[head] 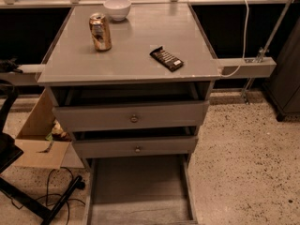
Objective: Close bottom drawer
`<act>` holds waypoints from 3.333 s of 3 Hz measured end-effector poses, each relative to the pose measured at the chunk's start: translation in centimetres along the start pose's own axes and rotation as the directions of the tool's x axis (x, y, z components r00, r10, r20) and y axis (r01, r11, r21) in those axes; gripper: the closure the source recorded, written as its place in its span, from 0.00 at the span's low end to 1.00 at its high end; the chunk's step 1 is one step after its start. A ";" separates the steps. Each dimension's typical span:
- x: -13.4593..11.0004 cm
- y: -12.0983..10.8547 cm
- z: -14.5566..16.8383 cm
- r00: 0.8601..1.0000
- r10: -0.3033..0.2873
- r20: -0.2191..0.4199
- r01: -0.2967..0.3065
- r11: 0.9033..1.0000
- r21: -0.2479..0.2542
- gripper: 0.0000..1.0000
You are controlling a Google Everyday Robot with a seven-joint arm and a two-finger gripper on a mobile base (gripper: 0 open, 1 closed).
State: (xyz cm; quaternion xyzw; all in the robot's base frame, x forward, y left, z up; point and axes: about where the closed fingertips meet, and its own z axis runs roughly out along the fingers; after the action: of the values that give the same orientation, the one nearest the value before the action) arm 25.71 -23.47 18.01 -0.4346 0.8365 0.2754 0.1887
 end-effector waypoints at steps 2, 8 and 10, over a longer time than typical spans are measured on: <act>-3.4 0.2 5.4 0.953 -0.199 0.227 0.210 0.977 -0.027 1.00; -9.4 -9.8 6.6 0.900 -0.265 0.345 0.249 0.964 0.090 1.00; -11.3 -12.2 8.8 0.865 -0.314 0.391 0.290 0.949 0.122 1.00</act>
Offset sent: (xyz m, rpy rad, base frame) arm 0.0371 0.0761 -0.0255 0.2602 -0.3038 0.1745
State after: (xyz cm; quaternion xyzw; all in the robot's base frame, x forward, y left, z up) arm 42.77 -16.63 13.82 -0.4875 0.7084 0.3018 0.4116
